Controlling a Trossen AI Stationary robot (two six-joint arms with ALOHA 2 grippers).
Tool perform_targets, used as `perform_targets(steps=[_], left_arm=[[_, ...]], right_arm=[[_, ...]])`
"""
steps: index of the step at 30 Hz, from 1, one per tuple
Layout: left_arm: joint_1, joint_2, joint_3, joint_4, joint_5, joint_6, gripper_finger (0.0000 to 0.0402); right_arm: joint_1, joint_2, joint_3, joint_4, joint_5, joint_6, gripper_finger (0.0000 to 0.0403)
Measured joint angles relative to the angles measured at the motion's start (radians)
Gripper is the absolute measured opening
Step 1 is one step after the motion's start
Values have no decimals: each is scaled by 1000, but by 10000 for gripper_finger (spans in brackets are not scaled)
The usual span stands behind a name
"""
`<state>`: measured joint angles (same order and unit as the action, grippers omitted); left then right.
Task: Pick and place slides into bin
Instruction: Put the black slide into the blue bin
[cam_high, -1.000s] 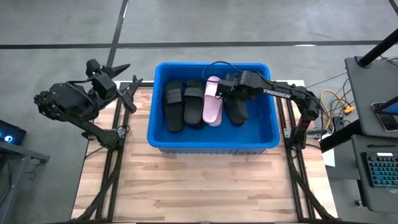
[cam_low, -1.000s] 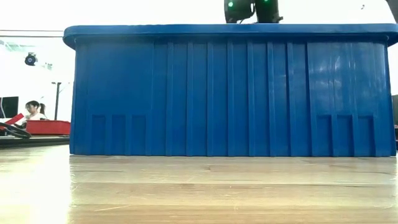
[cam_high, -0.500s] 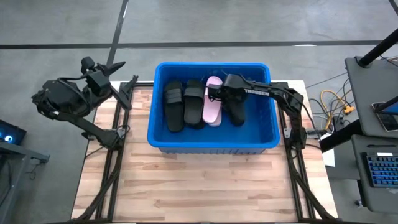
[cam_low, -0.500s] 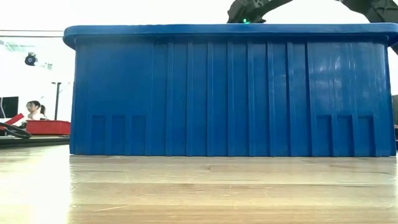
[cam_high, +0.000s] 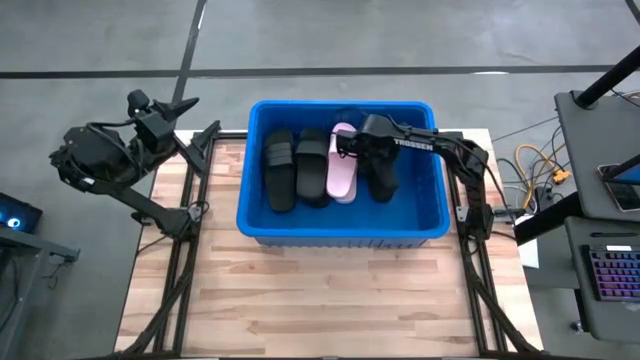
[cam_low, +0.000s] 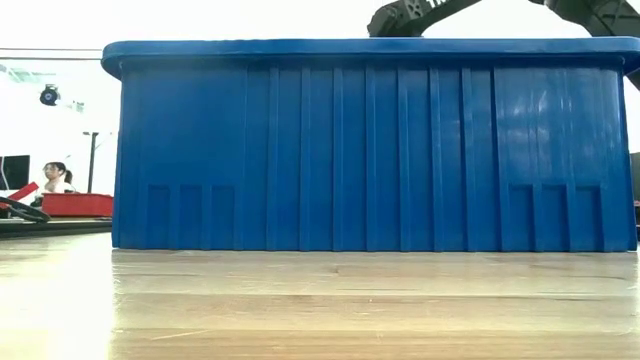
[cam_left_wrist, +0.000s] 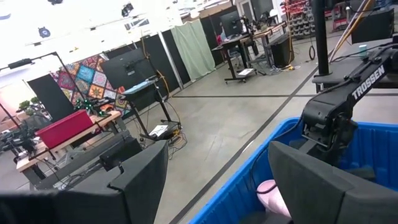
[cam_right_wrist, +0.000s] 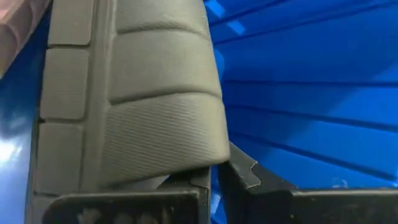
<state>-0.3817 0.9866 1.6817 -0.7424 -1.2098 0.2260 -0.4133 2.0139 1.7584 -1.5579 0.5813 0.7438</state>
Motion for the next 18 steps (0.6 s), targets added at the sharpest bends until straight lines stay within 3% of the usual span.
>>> perform_targets(steps=[18], left_arm=[[0,0,0,-9,3,0,262]], right_arm=[[-10,-35,0,8,19,15,8]])
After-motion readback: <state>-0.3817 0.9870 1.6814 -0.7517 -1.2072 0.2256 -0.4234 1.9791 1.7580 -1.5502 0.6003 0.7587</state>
